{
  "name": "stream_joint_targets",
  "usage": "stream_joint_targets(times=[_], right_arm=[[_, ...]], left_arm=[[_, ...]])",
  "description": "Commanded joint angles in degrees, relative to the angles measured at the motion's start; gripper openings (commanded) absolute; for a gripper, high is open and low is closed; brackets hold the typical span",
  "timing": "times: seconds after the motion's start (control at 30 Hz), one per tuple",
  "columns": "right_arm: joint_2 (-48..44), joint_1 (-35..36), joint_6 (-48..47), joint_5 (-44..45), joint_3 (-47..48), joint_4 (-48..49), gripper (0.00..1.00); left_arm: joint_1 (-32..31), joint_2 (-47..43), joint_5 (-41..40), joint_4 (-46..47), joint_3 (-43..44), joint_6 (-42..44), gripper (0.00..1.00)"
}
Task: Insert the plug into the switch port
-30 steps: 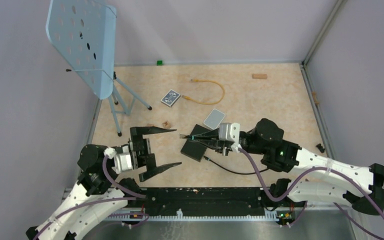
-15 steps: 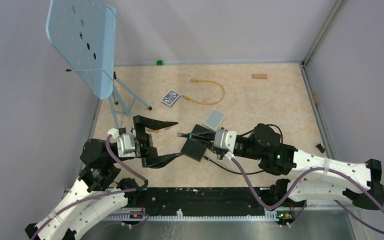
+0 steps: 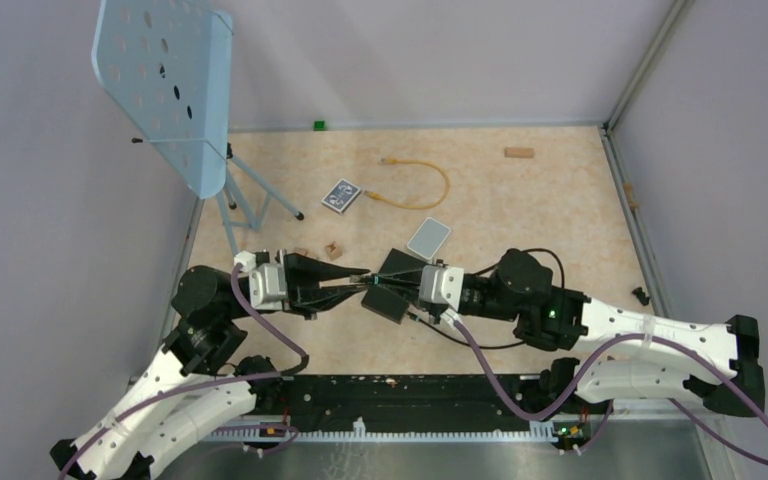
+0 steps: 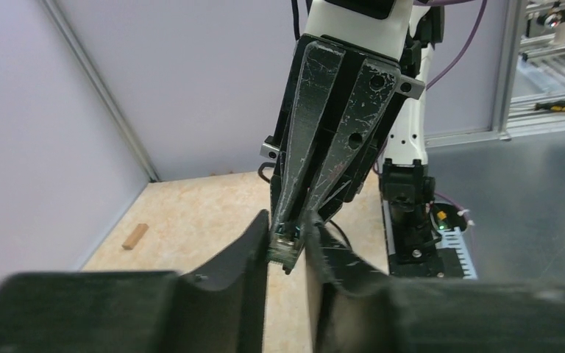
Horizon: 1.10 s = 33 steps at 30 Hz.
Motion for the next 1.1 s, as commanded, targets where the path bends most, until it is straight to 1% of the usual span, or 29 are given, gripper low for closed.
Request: stream_joint_targets(times=[0.0,0.07,0.1,0.17,0.2,0.27,0.3,0.33,0.4,0.47,0.57,0.67,0.7,0.73,0.77,0.8,0.83,0.87,0.9,1.07], right_arm=[[-0.16,0.68,-0.31,-0.54,1.6,1.91,0.0],[-0.13,0.7,-0.16,-0.69,1.66,1.98,0.0],[-0.13,0.71,-0.04,-0.79,1.66,1.99,0.0],[-0.21,0.71,0.39,-1.05,1.65,2.03,0.0],[-0.14,0.75,0.69,-1.22,1.76,1.88,0.05],[-0.13,0.68,1.5,-2.07,2.11,1.5,0.23],[-0.07,0.69,2.04,-2.74,2.23,1.39,0.27],[0.0,0.72,2.57,-3.0,2.22,1.38,0.29],[0.13,0.73,3.49,-3.43,2.4,1.25,0.3],[0.37,0.76,3.82,-3.88,2.74,0.71,0.26],[0.81,0.72,3.97,-4.37,3.24,-0.21,0.15],[0.67,0.68,4.07,-4.67,3.01,-0.3,0.0],[0.47,0.69,4.24,-4.48,2.79,-0.11,0.0],[0.27,0.69,4.63,-3.58,2.48,0.19,0.0],[0.08,0.68,5.52,-2.27,2.17,0.63,0.0],[-0.14,0.68,6.44,-0.51,1.88,1.04,0.0],[-0.35,0.69,6.81,1.16,1.58,1.18,0.0],[-0.58,0.72,6.98,2.94,1.25,1.07,0.0],[-0.72,0.7,7.38,5.38,0.94,0.96,0.0],[-1.01,0.2,11.24,20.67,-0.05,0.12,0.0]], left_arm=[[-0.04,-0.04,1.08,0.13,2.15,1.14,0.21],[-0.02,0.0,1.22,-0.28,2.14,1.6,0.04],[-0.08,0.08,1.48,-0.55,2.13,1.96,0.0],[-0.02,0.17,2.65,-1.12,2.24,2.73,0.0],[-0.05,0.24,3.75,-1.23,2.29,3.11,0.0],[-0.02,0.26,5.02,-1.23,2.25,3.62,0.0],[-0.03,0.25,5.36,-1.25,2.29,3.8,0.0],[-0.05,0.26,5.54,-1.27,2.33,3.95,0.0],[-0.06,0.22,6.1,-1.4,2.26,4.29,0.0],[-0.03,0.18,6.44,-1.51,2.36,4.69,0.0],[-0.02,-0.04,6.54,-1.75,2.4,4.93,0.0],[-0.06,-0.18,5.39,-1.91,2.29,4.89,0.0],[-0.02,-0.24,3.95,-2.09,2.3,4.47,0.13],[-0.08,-0.33,1.16,-2.16,2.19,3.55,0.5],[-0.01,-0.41,-0.9,-1.98,2.02,2.59,0.63],[-0.02,-0.44,-2.77,-1.88,1.79,1.96,0.71],[-0.06,-0.44,-4.39,-1.99,1.62,1.65,0.82],[-0.03,-0.44,-6.35,-2.03,1.34,1.1,0.95],[-0.02,-0.36,-8.44,-2.04,1.02,0.35,0.98],[-0.03,0.45,-17.92,-2.75,-0.55,-0.36,0.99]])
